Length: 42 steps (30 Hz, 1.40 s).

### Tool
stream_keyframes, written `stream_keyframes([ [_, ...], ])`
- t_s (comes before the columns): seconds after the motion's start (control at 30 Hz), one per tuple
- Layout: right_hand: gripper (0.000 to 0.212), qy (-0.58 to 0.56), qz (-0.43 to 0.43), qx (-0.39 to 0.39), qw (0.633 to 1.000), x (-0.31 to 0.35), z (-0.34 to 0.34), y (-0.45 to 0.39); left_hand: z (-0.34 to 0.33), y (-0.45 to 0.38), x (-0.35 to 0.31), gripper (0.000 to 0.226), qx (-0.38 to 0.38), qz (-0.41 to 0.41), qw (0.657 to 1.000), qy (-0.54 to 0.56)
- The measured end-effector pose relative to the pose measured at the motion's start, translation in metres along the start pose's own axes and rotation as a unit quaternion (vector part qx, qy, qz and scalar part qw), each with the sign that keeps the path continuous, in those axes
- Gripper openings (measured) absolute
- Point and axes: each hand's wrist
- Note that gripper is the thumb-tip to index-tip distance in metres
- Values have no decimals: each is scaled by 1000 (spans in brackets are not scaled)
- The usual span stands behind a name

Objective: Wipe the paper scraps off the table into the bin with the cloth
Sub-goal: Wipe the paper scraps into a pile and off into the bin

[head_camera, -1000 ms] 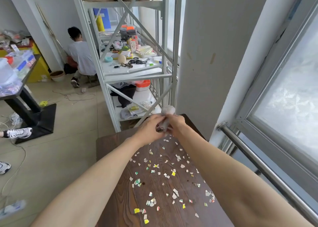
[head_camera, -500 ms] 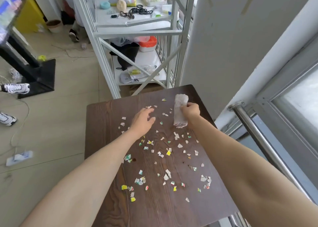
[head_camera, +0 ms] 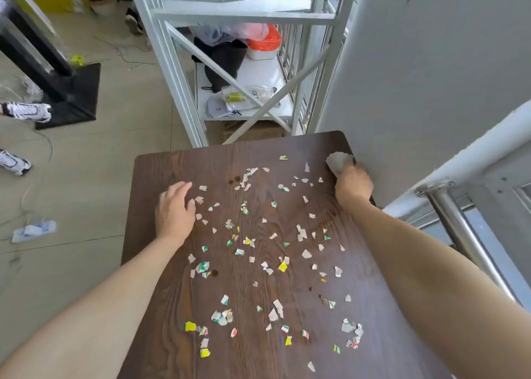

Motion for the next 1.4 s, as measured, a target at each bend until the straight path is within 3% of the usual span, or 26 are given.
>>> stream_keyframes([
  [0.17, 46, 3, -14, -12, 1000, 11, -21, 2, 7, 12, 40, 44, -2, 54, 998, -30],
  [0.37, 40, -7, 3, 2, 1000, 37, -20, 24, 4, 16, 41, 43, 5, 46, 998, -49],
  [0.7, 34, -25, 91, 29, 995, 100, -40, 98, 0, 21, 33, 44, 28, 16, 998, -60],
  [0.87, 21, -110, 183, 35, 976, 96, -31, 96, 3, 20, 32, 44, 37, 18, 997, -62],
  [1.03, 21, -110, 77, -64, 989, 77, -4, 34, 1, 19, 31, 43, 29, 16, 997, -73],
  [1.27, 34, -89, -24, -15, 996, 94, -20, -12, -5, 20, 41, 42, 23, -19, 996, -79],
  [1.4, 32, -122, 25, 0, 992, 133, -35, 1, -4, 18, 46, 42, 23, -28, 997, -73],
])
Point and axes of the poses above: each hand's wrist, its own y-axis away from the middle knuckle, its own z-axis out of the back of the hand, x = y × z, and after that the axes turned 5 degrees about y, right-handed
